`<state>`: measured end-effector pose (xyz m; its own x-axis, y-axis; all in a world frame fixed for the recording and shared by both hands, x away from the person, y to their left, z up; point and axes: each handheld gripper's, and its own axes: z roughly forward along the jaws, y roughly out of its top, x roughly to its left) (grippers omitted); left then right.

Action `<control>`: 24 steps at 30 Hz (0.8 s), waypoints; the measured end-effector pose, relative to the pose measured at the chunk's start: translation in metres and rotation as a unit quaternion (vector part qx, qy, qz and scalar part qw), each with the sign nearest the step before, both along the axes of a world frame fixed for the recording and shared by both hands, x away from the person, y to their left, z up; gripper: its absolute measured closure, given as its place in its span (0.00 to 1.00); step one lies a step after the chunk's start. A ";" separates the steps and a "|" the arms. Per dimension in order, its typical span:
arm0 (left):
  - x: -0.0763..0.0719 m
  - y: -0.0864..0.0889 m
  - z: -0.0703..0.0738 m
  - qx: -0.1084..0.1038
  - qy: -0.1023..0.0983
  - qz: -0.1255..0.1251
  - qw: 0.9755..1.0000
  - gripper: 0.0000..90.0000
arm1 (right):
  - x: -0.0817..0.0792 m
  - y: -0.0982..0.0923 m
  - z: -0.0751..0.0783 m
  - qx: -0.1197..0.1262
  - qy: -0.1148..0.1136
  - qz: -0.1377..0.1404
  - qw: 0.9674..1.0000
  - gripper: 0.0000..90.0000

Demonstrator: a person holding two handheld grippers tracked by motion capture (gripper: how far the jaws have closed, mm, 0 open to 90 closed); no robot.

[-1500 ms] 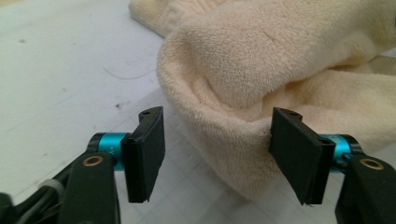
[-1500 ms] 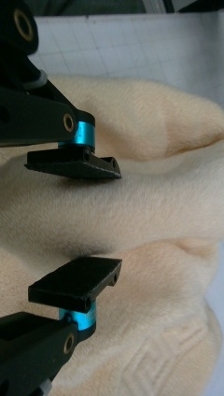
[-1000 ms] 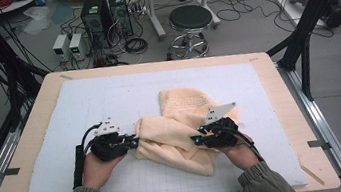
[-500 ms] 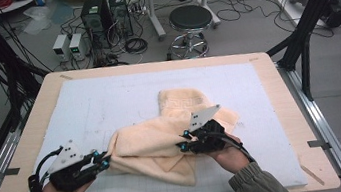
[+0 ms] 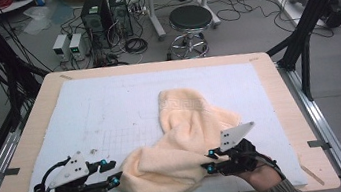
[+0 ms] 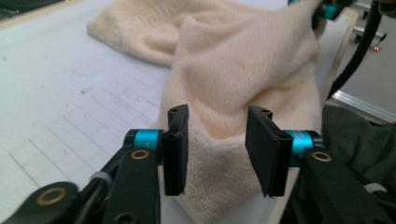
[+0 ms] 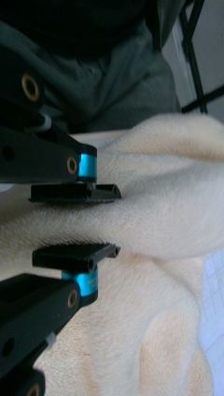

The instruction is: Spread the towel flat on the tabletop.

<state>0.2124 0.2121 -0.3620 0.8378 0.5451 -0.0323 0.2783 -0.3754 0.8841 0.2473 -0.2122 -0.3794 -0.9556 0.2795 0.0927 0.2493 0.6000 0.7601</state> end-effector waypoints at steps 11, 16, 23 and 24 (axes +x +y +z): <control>0.069 -0.053 -0.015 0.012 0.004 -0.027 1.000 0.48 | 0.026 -0.034 0.006 0.045 -0.030 -0.095 0.994 0.59; 0.090 -0.077 -0.037 0.046 0.038 -0.051 0.997 0.47 | 0.054 -0.036 -0.026 -0.006 0.007 -0.135 0.991 0.52; 0.104 -0.085 -0.060 0.063 0.118 -0.085 0.987 0.72 | 0.058 -0.029 -0.053 -0.052 0.030 -0.137 0.989 0.53; 0.103 -0.086 -0.061 0.069 0.124 -0.089 0.986 0.78 | 0.058 -0.028 -0.055 -0.059 0.025 -0.137 0.989 0.54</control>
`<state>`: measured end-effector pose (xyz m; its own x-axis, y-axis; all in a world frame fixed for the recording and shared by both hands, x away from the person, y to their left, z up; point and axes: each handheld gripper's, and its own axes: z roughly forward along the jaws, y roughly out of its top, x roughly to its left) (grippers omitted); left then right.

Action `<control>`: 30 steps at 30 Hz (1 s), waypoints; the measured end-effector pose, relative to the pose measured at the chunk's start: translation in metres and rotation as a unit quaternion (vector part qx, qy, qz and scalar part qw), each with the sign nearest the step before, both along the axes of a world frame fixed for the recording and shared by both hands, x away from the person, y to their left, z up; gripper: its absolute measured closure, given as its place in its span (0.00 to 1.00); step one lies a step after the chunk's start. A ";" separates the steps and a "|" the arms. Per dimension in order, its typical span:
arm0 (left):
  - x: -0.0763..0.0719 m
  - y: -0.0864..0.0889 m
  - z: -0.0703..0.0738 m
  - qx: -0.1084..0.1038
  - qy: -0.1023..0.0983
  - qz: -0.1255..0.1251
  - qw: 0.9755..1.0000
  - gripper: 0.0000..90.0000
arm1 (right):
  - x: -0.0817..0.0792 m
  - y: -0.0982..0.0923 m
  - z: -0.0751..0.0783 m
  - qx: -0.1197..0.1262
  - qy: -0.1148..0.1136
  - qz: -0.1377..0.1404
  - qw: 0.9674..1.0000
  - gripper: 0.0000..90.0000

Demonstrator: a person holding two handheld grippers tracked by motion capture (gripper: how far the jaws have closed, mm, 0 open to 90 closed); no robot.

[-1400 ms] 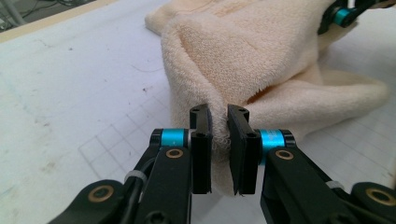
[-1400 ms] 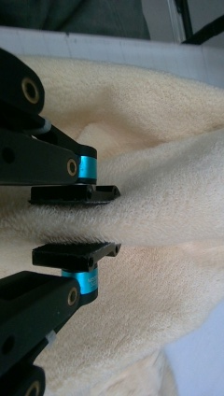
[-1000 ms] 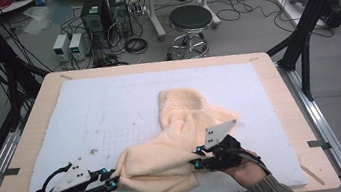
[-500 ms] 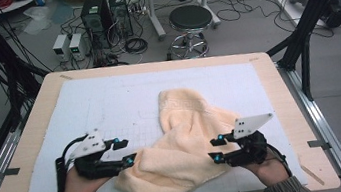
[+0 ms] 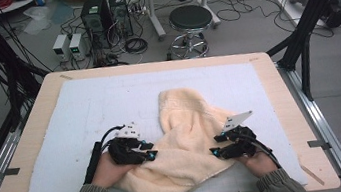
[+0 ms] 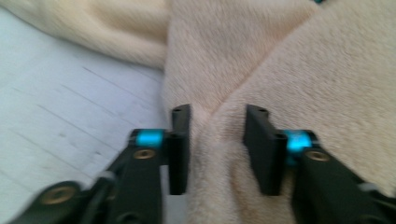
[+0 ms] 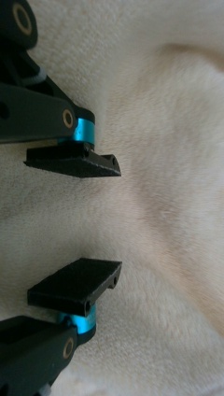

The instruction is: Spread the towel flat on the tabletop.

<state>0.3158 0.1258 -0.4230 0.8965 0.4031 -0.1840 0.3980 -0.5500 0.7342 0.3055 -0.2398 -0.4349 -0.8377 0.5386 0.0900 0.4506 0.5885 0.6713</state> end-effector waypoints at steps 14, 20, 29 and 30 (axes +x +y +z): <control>-0.033 0.040 0.024 0.010 -0.064 0.038 0.997 0.93 | 0.014 0.034 0.001 -0.002 -0.017 0.045 0.999 0.92; -0.058 0.062 0.028 -0.010 -0.066 0.048 0.997 0.93 | 0.014 0.049 0.003 0.001 -0.019 0.061 0.998 0.93; -0.068 0.056 0.042 -0.029 -0.078 0.026 0.996 0.89 | -0.005 0.034 0.021 0.015 -0.027 0.076 0.997 0.92; -0.064 0.054 0.045 -0.030 -0.082 0.029 0.996 0.86 | -0.006 0.031 0.022 0.019 -0.029 0.075 0.997 0.92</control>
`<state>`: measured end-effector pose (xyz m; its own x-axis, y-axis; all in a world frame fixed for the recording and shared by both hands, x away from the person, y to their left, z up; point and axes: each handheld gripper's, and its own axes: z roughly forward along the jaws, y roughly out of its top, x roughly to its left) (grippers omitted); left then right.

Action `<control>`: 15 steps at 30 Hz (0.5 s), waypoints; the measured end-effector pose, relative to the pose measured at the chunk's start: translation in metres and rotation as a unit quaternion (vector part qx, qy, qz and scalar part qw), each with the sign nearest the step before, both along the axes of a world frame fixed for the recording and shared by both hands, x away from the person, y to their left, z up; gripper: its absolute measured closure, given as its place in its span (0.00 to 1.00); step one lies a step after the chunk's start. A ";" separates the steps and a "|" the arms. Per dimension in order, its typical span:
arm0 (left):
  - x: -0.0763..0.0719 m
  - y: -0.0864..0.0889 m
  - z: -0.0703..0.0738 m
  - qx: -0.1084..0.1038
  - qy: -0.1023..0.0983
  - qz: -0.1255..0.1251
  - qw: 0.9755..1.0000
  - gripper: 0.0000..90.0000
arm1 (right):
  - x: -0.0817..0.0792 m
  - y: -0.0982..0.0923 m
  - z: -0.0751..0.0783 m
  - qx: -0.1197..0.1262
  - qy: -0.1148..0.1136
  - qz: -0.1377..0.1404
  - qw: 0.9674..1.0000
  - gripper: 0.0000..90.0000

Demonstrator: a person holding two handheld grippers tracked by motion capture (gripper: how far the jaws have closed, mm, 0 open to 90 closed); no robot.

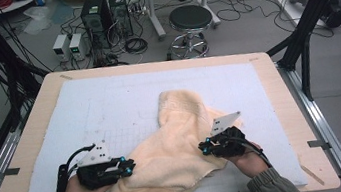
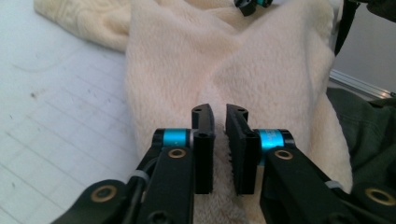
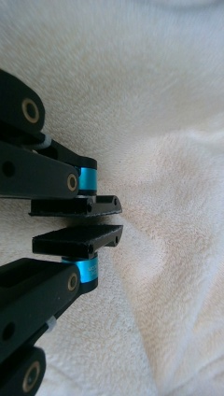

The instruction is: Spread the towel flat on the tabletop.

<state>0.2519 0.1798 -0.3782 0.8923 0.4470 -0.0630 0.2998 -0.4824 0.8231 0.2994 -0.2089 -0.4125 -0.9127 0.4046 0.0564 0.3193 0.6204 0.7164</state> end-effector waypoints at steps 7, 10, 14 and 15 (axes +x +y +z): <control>0.045 -0.016 0.012 -0.034 -0.005 0.019 0.999 0.65 | 0.000 -0.019 0.009 0.020 -0.016 -0.039 0.999 0.73; 0.063 -0.025 -0.001 -0.010 0.007 0.027 1.000 0.58 | 0.003 -0.028 0.010 0.024 -0.021 -0.064 0.997 0.65; 0.082 -0.039 -0.019 0.007 0.027 0.016 0.999 0.53 | 0.011 -0.034 0.002 0.020 -0.009 -0.084 0.996 0.56; 0.085 -0.043 -0.023 0.006 0.032 0.008 0.999 0.52 | 0.012 -0.034 -0.001 0.017 -0.004 -0.088 0.996 0.55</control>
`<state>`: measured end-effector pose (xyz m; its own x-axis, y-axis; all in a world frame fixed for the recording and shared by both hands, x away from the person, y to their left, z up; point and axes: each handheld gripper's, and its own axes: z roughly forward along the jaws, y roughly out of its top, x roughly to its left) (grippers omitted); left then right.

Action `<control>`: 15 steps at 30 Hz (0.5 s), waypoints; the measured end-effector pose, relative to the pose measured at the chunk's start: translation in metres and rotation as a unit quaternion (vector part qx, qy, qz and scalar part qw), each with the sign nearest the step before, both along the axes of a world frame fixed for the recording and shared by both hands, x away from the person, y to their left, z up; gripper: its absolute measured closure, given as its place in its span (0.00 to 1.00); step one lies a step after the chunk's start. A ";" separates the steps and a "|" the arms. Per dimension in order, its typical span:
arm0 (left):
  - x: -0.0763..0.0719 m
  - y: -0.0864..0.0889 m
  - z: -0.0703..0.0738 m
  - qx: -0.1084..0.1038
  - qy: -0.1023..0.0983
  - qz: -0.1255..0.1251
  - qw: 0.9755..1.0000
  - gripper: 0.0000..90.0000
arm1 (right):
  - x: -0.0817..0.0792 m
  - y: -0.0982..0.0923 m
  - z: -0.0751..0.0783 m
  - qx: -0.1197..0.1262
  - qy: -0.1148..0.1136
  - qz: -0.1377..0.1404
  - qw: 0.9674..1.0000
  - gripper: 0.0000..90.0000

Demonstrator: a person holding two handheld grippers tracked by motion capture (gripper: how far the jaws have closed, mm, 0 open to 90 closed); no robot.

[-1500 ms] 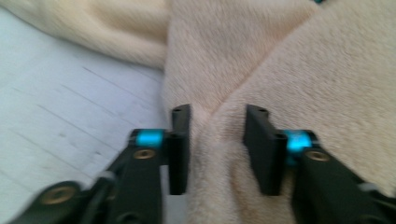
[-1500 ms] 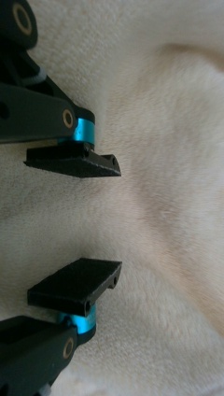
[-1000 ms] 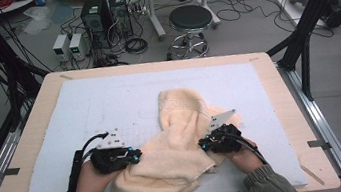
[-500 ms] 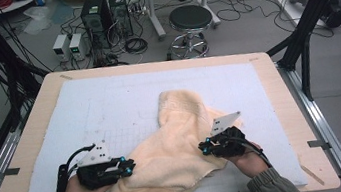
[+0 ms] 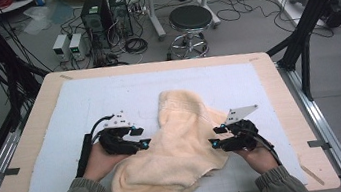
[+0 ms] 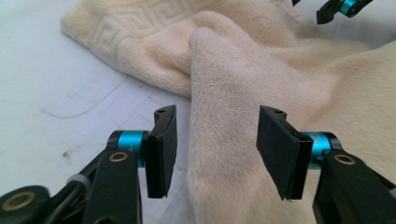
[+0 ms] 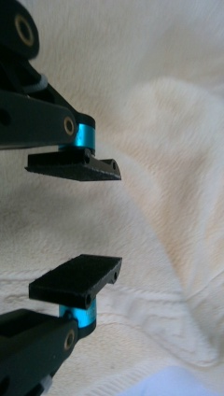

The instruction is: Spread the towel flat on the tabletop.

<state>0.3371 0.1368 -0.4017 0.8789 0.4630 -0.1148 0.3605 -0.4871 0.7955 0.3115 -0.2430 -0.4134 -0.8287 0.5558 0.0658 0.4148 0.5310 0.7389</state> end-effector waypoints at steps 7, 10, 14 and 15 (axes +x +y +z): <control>0.018 -0.020 -0.025 0.029 0.045 -0.004 0.999 0.52 | 0.008 0.008 -0.015 -0.026 0.019 0.009 0.999 0.54; 0.017 -0.023 -0.027 0.031 0.060 -0.017 0.998 0.68 | 0.010 0.015 -0.020 -0.039 0.023 0.015 0.999 0.61; 0.013 -0.021 -0.024 0.046 0.063 -0.013 0.997 0.93 | 0.013 0.018 -0.022 -0.037 0.016 0.028 0.999 0.82; 0.011 -0.020 -0.022 0.046 0.061 -0.011 0.997 0.94 | 0.015 0.018 -0.021 -0.035 0.019 0.032 0.999 0.89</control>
<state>0.3485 0.1171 -0.4239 0.8707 0.4579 -0.1797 0.4408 -0.5644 0.6980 0.3260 -0.2249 -0.4349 -0.8602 0.5063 0.0604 0.4050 0.6065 0.6842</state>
